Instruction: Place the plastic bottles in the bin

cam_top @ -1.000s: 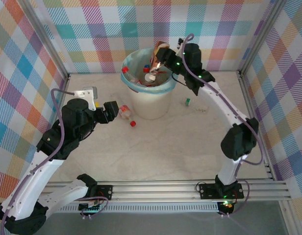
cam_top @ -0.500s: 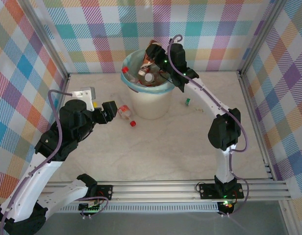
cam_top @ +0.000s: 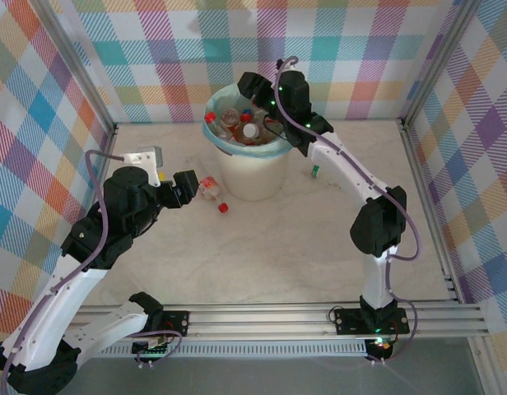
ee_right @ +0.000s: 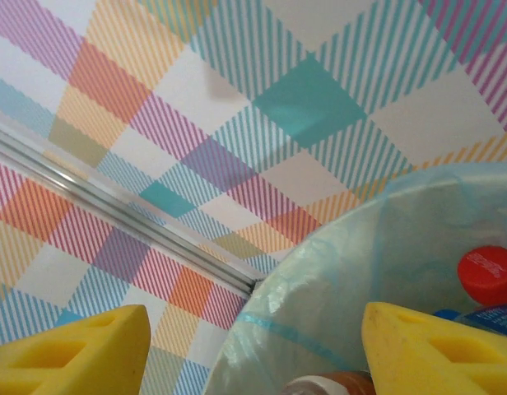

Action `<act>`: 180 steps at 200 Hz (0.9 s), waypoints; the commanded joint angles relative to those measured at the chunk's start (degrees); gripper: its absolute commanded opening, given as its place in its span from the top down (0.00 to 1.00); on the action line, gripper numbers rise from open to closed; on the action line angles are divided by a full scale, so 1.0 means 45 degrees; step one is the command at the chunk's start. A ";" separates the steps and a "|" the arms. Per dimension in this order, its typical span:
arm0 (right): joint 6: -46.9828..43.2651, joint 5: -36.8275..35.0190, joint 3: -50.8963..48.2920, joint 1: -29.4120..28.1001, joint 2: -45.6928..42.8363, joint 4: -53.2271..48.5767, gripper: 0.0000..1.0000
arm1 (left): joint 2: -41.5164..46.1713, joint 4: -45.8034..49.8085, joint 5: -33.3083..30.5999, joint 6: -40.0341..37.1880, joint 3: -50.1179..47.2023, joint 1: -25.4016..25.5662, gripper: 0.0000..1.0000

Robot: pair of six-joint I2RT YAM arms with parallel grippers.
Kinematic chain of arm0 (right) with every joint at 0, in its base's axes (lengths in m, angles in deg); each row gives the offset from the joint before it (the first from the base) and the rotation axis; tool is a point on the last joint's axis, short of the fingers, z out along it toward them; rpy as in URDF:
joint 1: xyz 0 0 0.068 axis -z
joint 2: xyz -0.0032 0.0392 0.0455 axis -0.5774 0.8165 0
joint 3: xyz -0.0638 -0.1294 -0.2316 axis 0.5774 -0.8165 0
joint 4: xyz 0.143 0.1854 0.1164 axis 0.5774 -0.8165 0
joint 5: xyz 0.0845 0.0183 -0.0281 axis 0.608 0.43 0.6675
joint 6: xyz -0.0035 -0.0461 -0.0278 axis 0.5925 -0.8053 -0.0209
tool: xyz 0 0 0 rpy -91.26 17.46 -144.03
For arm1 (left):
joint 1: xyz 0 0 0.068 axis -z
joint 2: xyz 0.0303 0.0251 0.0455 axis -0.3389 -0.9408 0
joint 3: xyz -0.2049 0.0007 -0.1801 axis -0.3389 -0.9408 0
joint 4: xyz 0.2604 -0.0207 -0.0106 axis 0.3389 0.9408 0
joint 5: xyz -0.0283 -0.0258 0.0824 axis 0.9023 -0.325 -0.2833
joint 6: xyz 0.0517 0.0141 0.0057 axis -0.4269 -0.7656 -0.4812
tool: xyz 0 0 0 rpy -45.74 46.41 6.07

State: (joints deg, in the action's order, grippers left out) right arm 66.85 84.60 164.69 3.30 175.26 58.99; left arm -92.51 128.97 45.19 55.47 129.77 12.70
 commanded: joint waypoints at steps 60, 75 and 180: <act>-0.2333 0.2364 0.8107 -0.0377 0.4191 -0.5916 0.54 | 0.0052 0.0351 -0.0389 0.0102 -0.0139 0.0074 0.18; -0.2356 0.2595 0.7632 -0.0398 0.4384 -0.5921 0.61 | 0.0061 0.0395 -0.0414 0.0102 -0.0139 0.0080 0.18; -0.3484 0.2737 0.8408 -0.0567 0.3815 -0.5916 0.58 | -0.0016 0.0495 -0.0551 0.0138 -0.0100 0.0077 0.18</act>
State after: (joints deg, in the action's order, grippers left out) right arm 55.31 97.86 199.66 1.09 198.19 31.58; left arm -92.51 130.52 43.70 55.47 129.55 12.70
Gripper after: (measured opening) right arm 0.391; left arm 0.817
